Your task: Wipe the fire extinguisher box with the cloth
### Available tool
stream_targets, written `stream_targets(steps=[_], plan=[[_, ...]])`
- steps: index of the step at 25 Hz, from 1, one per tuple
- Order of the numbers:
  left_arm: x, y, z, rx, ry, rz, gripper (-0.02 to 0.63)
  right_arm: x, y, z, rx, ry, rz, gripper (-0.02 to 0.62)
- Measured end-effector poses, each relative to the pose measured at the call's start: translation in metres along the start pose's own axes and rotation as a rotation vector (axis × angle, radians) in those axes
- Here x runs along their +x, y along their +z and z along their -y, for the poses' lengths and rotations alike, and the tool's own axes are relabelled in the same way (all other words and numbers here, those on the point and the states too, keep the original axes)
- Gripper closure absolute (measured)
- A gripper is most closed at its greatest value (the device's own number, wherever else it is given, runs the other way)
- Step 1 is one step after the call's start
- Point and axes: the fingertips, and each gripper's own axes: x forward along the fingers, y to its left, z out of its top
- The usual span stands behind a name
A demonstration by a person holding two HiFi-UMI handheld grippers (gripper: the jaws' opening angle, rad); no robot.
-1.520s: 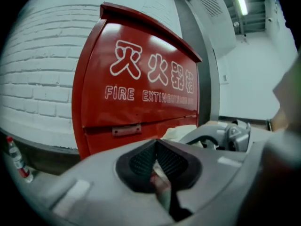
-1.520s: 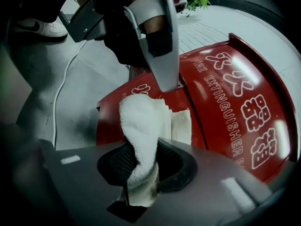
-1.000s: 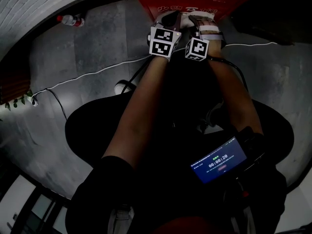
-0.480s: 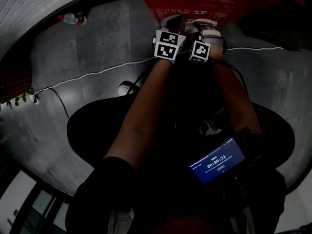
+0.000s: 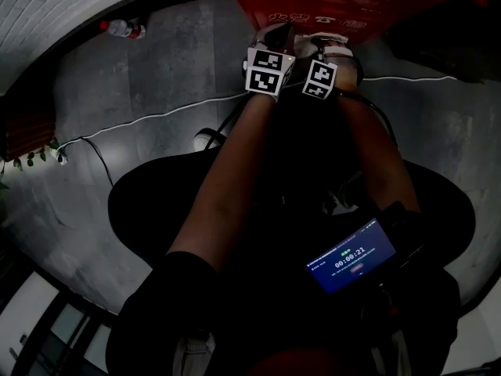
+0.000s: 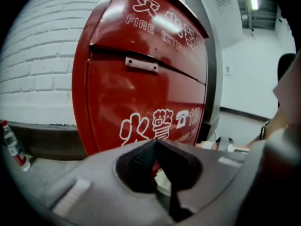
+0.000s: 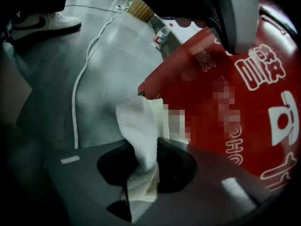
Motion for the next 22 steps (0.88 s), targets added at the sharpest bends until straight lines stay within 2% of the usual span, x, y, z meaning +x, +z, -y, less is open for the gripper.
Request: stream_targets(steps=[6,11,22], plan=[[-0.020,0.025,0.015,-0.009,-0.005,0.041,0.607,-0.046,0.020,0.019,0.002,-0.076,0.095,0.492],[-0.043,0.041,0.038,0.021,-0.006,0.065,0.607,-0.096,0.017,0.033,0.011,-0.143,0.134,0.492],[-0.097,0.106,0.073,-0.010,0.031,0.152,0.607,-0.244,-0.012,0.108,0.098,-0.438,0.232,0.492]])
